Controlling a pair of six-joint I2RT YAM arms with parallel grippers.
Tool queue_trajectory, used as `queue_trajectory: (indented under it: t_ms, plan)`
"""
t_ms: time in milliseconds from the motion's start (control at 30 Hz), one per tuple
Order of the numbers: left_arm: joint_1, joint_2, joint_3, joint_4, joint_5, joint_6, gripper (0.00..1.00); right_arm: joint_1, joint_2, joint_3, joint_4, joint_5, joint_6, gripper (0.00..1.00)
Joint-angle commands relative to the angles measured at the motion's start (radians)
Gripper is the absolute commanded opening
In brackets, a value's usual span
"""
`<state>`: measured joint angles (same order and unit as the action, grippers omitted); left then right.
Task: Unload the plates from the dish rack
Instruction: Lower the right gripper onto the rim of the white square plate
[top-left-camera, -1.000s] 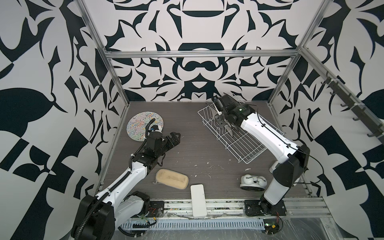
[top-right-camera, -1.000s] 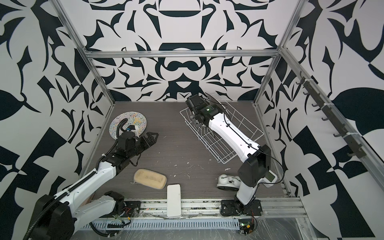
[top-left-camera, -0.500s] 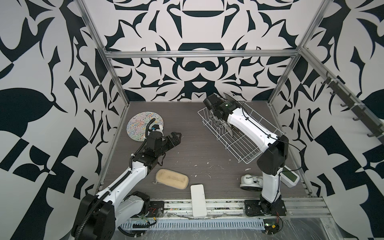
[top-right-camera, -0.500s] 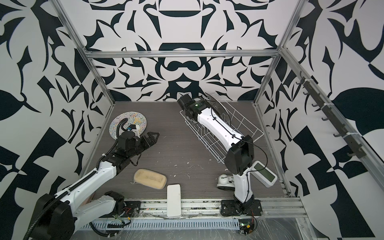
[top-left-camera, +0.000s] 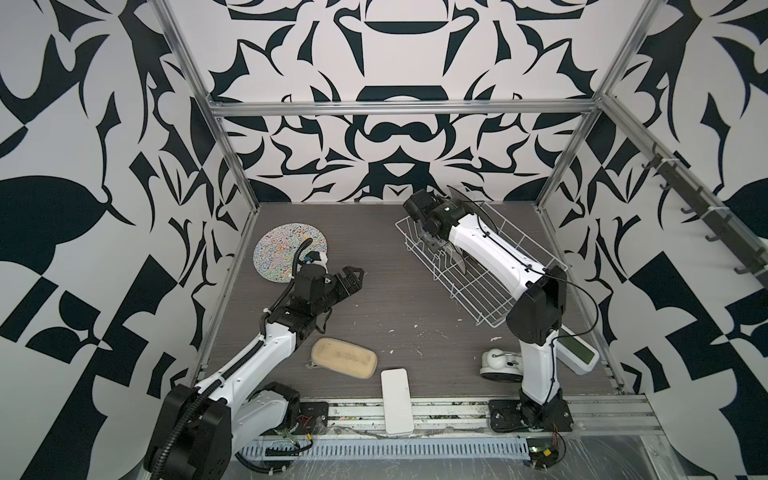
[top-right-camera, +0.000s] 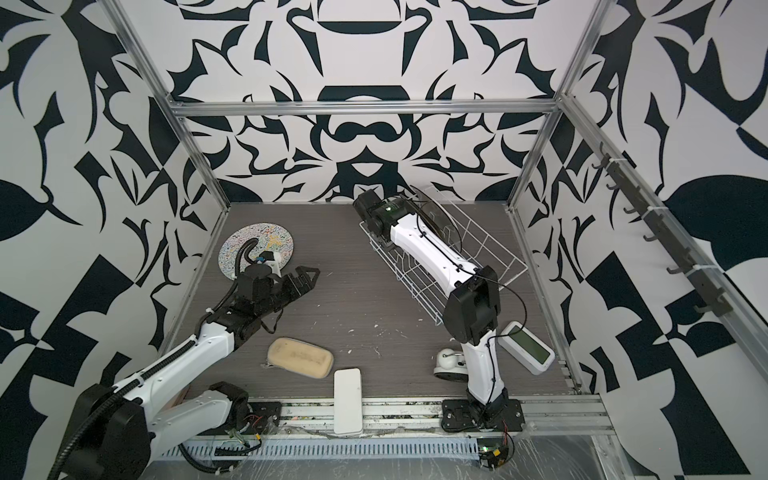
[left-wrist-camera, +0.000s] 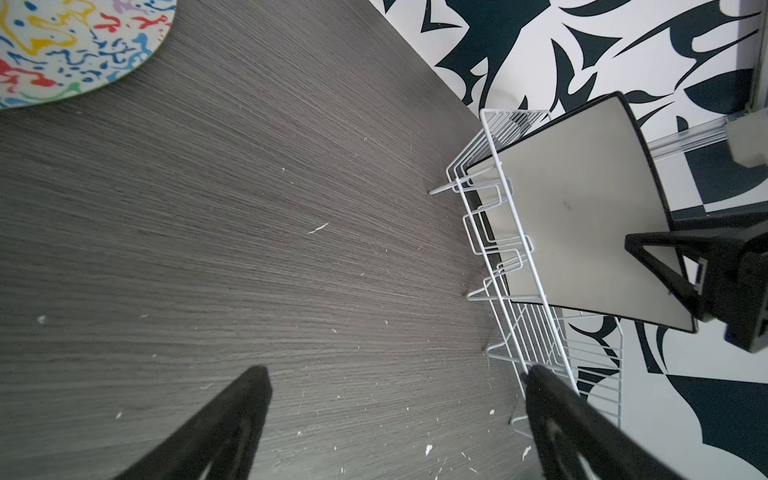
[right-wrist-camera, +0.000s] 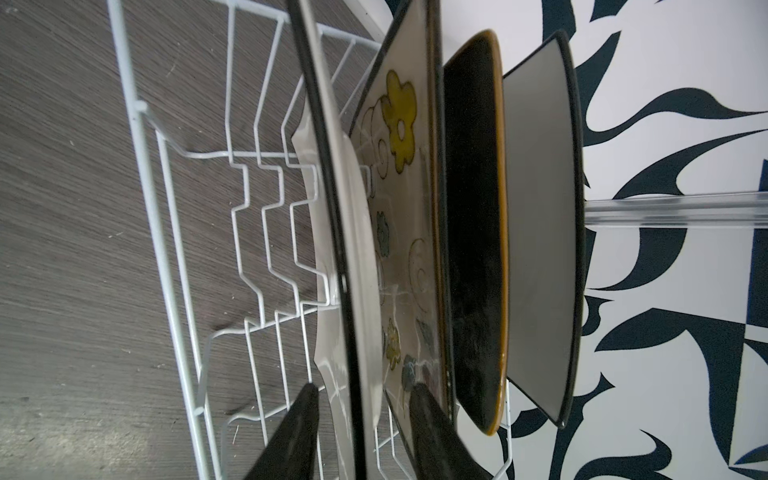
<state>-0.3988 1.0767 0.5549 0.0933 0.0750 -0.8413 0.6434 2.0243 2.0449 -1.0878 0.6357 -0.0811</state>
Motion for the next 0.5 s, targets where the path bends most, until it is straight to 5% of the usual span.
queue_trajectory:
  t_ms: [0,467]
  plan:
    - [0.000,0.000,-0.012,0.020,0.009,-0.006,0.99,0.003,-0.003,0.037,-0.007,0.036,-0.004,0.41]
    - [0.000,0.014,-0.025,0.028,-0.001,-0.020,0.99,0.001,0.048,0.078,-0.024,0.056,-0.039,0.40]
